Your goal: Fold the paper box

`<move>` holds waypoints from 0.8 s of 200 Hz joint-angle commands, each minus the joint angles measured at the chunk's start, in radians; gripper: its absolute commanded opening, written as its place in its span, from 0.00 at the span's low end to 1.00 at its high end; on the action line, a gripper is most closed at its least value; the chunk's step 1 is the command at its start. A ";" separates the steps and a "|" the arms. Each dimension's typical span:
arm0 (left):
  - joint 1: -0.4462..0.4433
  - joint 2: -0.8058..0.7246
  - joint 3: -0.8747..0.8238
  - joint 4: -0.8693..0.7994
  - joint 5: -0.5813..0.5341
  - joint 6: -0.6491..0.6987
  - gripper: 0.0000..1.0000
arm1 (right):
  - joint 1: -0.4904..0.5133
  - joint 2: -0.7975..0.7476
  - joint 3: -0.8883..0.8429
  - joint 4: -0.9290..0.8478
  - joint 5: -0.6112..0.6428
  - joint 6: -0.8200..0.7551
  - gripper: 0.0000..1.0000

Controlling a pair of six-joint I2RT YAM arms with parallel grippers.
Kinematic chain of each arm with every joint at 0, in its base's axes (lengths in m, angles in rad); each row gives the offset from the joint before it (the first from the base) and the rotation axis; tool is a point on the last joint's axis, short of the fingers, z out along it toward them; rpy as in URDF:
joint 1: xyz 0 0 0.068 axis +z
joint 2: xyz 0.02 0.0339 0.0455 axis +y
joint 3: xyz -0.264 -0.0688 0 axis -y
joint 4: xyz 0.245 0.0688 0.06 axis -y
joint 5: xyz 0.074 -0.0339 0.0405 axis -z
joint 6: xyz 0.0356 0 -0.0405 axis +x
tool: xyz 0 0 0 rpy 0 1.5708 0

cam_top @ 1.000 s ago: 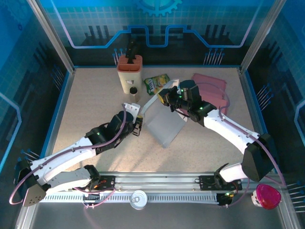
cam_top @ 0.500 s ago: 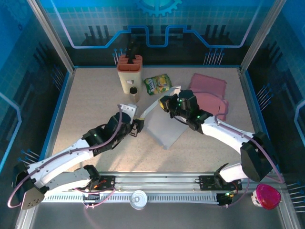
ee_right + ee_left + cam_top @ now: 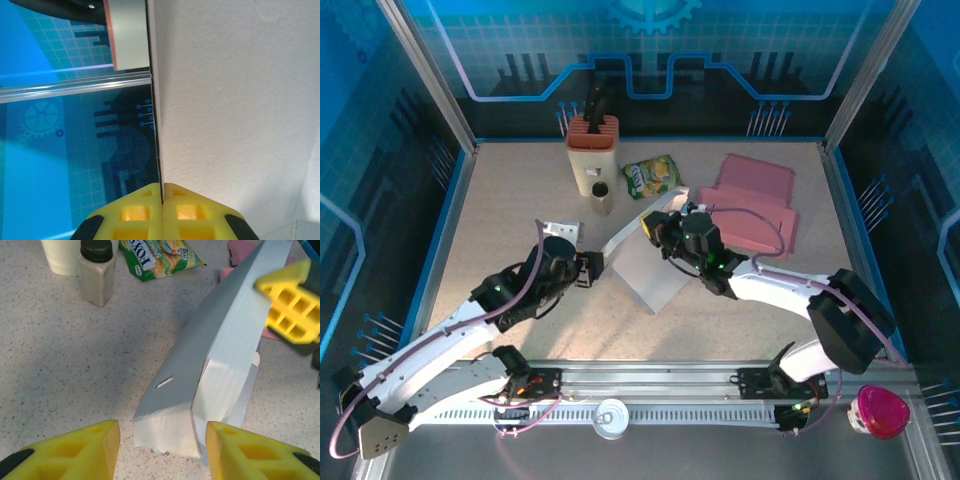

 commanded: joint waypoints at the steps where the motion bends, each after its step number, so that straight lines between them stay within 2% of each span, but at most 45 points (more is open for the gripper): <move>1: 0.027 0.008 0.041 -0.062 0.034 -0.058 0.49 | 0.021 0.044 -0.035 0.157 0.087 0.016 0.00; 46: 0.066 0.011 -0.019 -0.051 0.014 -0.064 0.47 | 0.019 0.156 -0.069 0.285 0.060 0.018 0.00; 85: 0.131 0.013 -0.094 0.004 0.030 -0.061 0.42 | 0.020 0.217 -0.073 0.290 0.043 0.014 0.00; 118: 0.220 0.031 -0.128 0.080 0.148 -0.050 0.37 | 0.016 0.233 -0.073 0.277 0.039 -0.002 0.00; 142: 0.222 0.067 -0.077 0.096 0.227 -0.066 0.33 | 0.016 0.235 -0.067 0.271 0.038 -0.004 0.00; 160: 0.220 0.094 -0.045 0.109 0.288 -0.154 0.33 | 0.014 0.230 -0.059 0.257 0.038 -0.003 0.00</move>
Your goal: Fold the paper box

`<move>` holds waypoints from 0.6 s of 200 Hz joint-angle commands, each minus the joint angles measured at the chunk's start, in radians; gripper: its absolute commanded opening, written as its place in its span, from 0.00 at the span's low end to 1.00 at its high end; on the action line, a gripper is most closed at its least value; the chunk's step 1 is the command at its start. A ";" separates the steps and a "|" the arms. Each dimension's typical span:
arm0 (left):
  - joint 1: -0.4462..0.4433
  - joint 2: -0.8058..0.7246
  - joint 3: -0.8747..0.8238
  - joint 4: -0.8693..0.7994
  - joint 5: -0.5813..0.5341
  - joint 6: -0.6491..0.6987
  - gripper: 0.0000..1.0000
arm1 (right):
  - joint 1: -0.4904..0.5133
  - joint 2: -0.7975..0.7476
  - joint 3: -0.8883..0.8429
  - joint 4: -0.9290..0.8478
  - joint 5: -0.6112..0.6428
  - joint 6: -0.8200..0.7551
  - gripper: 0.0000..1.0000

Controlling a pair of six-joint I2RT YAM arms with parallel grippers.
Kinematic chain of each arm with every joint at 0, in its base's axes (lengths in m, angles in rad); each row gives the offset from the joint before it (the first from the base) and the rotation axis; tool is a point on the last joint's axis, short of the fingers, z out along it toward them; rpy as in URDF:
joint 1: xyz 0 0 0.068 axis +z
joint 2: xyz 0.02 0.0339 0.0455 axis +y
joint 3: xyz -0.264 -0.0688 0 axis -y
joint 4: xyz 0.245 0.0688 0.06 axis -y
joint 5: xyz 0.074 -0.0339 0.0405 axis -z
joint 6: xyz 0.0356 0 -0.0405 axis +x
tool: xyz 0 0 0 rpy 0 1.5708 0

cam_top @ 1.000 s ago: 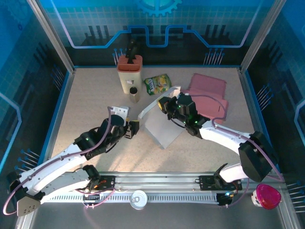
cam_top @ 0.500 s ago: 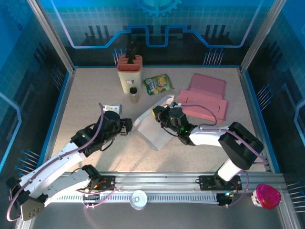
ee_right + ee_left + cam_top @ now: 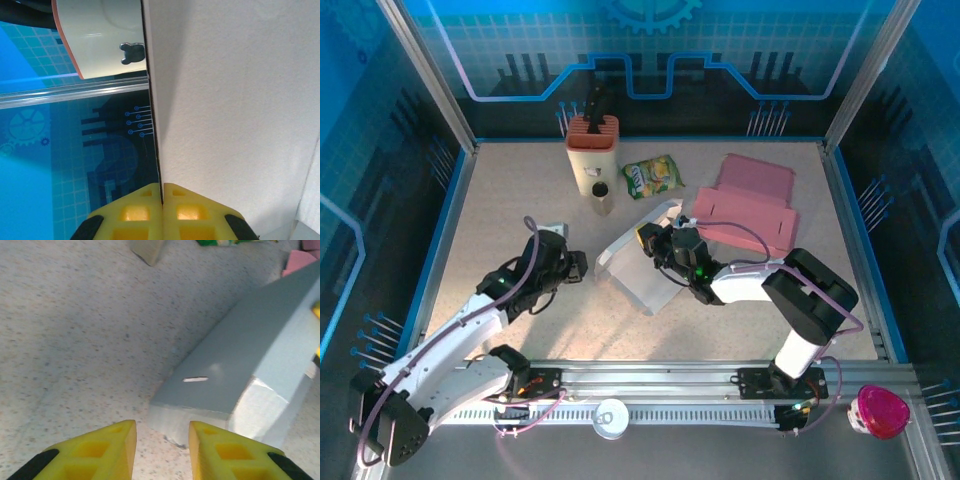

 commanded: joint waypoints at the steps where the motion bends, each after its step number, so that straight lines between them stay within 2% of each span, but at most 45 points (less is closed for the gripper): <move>1: 0.002 0.027 0.061 0.057 0.132 -0.097 0.33 | 0.000 0.020 0.001 -0.026 0.002 -0.015 0.00; 19: -0.027 0.043 0.097 0.066 0.155 -0.199 0.39 | -0.001 0.016 0.010 -0.037 0.000 -0.018 0.00; 41: -0.095 0.029 0.150 0.040 0.056 -0.263 0.41 | 0.000 0.019 0.018 -0.046 -0.001 -0.016 0.00; 51: -0.116 0.032 0.159 0.042 0.045 -0.300 0.40 | 0.000 0.024 0.022 -0.044 -0.003 -0.013 0.00; 70: -0.122 0.078 0.180 0.034 0.068 -0.380 0.39 | 0.000 0.033 0.028 -0.041 -0.006 -0.008 0.00; 120: -0.126 0.168 0.188 0.061 0.071 -0.426 0.40 | 0.000 0.034 0.032 -0.045 -0.010 -0.003 0.00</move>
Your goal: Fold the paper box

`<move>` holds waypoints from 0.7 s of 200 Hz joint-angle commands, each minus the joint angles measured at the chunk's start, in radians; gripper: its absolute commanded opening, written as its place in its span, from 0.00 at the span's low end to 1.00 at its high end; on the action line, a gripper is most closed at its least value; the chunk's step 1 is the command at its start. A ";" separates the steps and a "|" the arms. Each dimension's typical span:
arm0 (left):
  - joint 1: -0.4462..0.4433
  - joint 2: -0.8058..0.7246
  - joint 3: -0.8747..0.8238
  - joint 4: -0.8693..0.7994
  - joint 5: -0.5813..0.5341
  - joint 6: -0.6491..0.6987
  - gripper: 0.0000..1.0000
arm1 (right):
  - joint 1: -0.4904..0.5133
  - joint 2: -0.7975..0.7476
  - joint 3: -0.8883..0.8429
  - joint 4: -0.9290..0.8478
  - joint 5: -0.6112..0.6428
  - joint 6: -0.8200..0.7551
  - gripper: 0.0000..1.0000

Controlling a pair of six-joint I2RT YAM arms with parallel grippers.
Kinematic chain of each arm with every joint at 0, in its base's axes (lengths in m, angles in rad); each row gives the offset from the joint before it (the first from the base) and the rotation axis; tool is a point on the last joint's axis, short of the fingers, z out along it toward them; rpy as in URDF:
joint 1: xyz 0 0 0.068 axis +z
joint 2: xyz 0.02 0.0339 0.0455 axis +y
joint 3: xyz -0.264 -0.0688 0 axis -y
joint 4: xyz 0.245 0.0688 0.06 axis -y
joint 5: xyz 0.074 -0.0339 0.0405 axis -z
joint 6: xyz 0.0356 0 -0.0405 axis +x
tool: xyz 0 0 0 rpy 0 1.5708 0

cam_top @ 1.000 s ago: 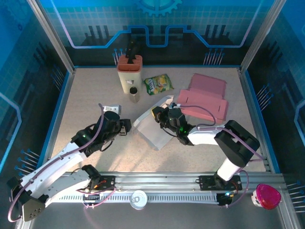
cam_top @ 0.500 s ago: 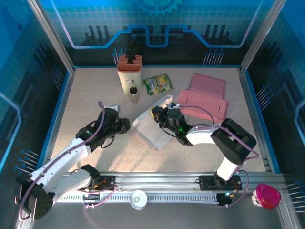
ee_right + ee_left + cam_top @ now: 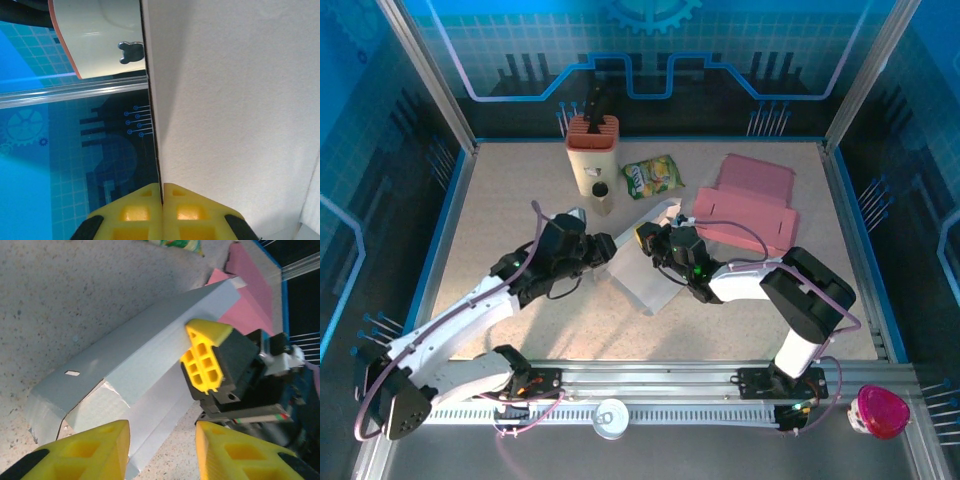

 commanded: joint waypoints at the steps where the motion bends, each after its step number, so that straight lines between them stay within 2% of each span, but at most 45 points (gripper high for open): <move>1: -0.006 0.023 0.019 0.014 -0.003 -0.056 0.40 | 0.000 0.020 0.014 -0.036 -0.003 -0.003 0.00; 72: -0.006 0.103 0.000 0.072 0.020 -0.078 0.40 | -0.001 0.015 0.013 -0.033 -0.004 0.006 0.00; 114: -0.007 0.062 -0.018 0.028 -0.046 -0.068 0.40 | -0.002 0.010 0.021 -0.047 -0.006 0.001 0.00; 140: -0.005 0.063 -0.031 0.024 -0.037 -0.072 0.40 | -0.001 0.021 0.030 -0.045 -0.015 0.006 0.00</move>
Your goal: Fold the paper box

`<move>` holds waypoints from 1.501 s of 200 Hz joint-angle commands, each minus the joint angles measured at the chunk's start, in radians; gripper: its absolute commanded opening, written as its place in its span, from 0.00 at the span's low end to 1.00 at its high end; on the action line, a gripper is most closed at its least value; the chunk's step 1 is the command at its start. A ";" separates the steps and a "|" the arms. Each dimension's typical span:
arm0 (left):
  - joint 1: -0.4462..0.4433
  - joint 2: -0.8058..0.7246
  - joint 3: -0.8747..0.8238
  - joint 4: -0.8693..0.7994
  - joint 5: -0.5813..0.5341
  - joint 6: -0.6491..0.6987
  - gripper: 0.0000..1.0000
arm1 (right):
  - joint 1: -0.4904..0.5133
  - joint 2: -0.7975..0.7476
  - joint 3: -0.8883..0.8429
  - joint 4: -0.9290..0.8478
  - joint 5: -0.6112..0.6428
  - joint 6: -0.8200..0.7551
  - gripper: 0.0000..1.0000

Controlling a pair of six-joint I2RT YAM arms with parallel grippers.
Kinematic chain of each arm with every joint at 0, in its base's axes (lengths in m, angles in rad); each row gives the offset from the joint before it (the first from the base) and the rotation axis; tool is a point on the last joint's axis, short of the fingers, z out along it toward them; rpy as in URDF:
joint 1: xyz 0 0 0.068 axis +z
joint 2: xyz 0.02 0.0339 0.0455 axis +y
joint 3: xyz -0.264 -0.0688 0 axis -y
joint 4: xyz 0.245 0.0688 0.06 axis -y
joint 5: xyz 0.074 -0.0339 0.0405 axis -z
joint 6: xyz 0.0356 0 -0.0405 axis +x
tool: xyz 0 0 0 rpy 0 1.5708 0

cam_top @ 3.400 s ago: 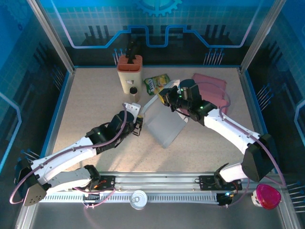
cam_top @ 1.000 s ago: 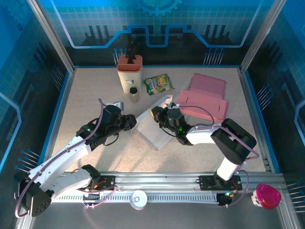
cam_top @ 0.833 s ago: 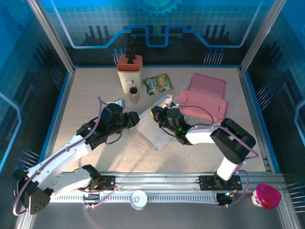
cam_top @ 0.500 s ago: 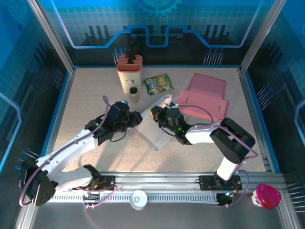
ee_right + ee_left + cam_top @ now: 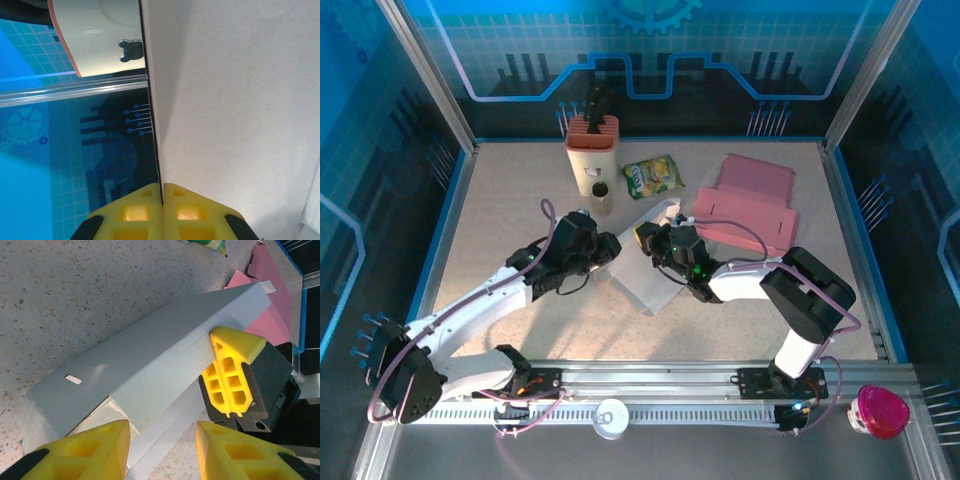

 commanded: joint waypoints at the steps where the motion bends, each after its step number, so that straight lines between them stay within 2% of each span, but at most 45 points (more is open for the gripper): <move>1: -0.005 -0.019 -0.027 -0.021 -0.016 -0.012 0.40 | -0.001 0.020 0.022 -0.039 -0.008 0.006 0.00; 43: -0.004 -0.039 -0.050 -0.023 -0.037 -0.028 0.40 | -0.001 0.013 0.018 -0.046 -0.005 0.006 0.00; 100: -0.003 0.061 -0.040 0.069 -0.003 -0.051 0.40 | 0.005 0.010 0.010 -0.031 -0.004 0.011 0.00; 117: -0.004 0.071 -0.028 0.087 -0.010 -0.044 0.34 | 0.006 0.006 0.004 -0.030 -0.001 0.013 0.00; 137: -0.003 0.066 -0.029 0.099 -0.023 -0.038 0.18 | 0.005 0.003 -0.003 -0.026 0.002 0.021 0.00; 147: -0.004 0.054 -0.031 0.083 -0.032 -0.032 0.16 | 0.004 0.000 -0.004 -0.026 0.004 0.020 0.00; 157: -0.003 0.033 -0.029 0.054 -0.048 -0.023 0.21 | 0.001 -0.001 -0.004 -0.026 0.006 0.020 0.00; 172: -0.001 -0.022 -0.039 0.007 -0.081 -0.007 0.42 | 0.000 0.000 0.001 -0.030 0.006 0.017 0.00; 178: 0.001 -0.048 -0.047 -0.012 -0.097 0.003 0.47 | -0.001 0.002 0.002 -0.030 0.007 0.013 0.00; 188: 0.012 -0.098 -0.061 -0.047 -0.119 0.024 0.51 | -0.001 0.010 0.004 -0.029 0.007 0.013 0.00; 207: 0.071 -0.187 -0.112 -0.086 -0.117 0.079 0.51 | -0.005 0.030 0.008 -0.013 -0.002 0.018 0.00; 238: 0.149 -0.277 -0.250 0.021 -0.056 0.259 0.40 | -0.005 0.038 0.010 -0.012 -0.005 0.019 0.00; 265: 0.169 -0.261 -0.359 0.149 -0.035 0.417 0.26 | -0.007 0.033 0.016 -0.028 -0.012 0.014 0.00; 279: 0.170 -0.229 -0.395 0.211 -0.024 0.473 0.26 | -0.010 0.030 0.021 -0.039 -0.016 0.006 0.00; 300: 0.170 -0.150 -0.409 0.258 -0.033 0.550 0.32 | -0.013 0.036 0.027 -0.046 -0.023 0.006 0.00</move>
